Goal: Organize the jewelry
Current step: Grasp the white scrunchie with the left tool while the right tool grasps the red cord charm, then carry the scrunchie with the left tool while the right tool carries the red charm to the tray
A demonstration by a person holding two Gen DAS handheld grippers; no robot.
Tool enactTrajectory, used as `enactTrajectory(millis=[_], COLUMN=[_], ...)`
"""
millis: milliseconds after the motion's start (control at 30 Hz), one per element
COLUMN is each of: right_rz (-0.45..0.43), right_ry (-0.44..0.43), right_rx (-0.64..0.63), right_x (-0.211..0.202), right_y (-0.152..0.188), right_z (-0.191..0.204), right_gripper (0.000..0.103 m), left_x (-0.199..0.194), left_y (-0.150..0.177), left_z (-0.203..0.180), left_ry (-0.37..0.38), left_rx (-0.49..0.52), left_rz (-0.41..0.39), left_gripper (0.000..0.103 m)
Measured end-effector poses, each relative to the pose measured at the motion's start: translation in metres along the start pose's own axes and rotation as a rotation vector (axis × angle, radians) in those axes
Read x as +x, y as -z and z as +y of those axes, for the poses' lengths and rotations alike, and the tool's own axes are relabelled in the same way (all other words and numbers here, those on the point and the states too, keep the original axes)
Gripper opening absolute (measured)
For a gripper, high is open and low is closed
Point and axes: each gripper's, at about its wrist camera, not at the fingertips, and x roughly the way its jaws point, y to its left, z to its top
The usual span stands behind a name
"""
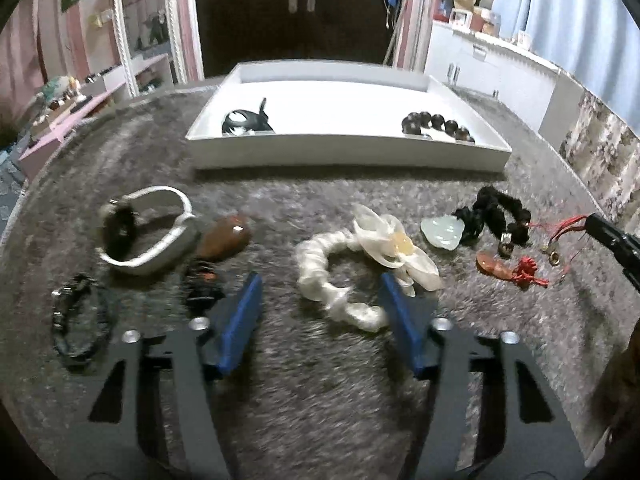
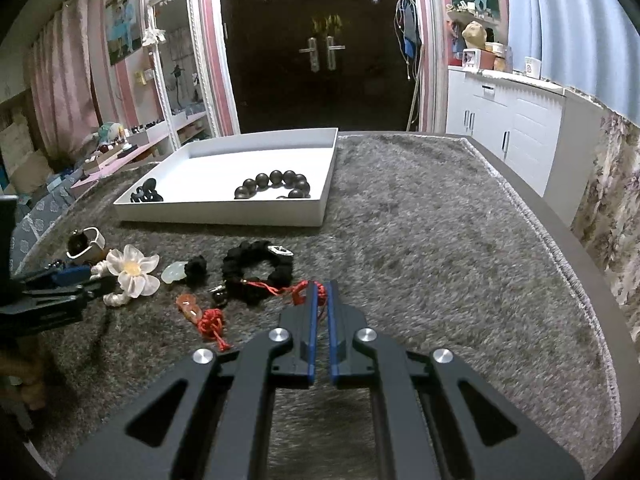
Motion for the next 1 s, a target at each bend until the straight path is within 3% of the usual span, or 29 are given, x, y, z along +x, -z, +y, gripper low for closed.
enactTrajectory(millis=[100, 167, 233, 1000], right_rz=[-0.002, -0.002, -0.002, -0.145], right_ry=[-0.002, -0.004, -0.006, 0.014], right_rx=[0.008, 0.012, 0.013, -0.060], right_x=[0.001, 0.002, 0.002, -0.035], right_y=[0.000, -0.001, -0.001, -0.052], right_z=[-0.004, -0.006, -0.006, 0.016], right_gripper=[0.004, 0.004, 0.004, 0.004], left_x=[0.011, 0.013, 0.014, -0.065], left_y=[-0.001, -0.004, -0.006, -0.043], left_z=[-0.002, -0.002, -0.002, 0.031], left_ry=[0.010, 0.016, 0.027, 0.002], left_rx=[-0.015, -0.019, -0.023, 0.016], left_rz=[0.029, 0.026, 0.026, -0.176], left_gripper=[0.046, 0.032, 0.005, 0.004])
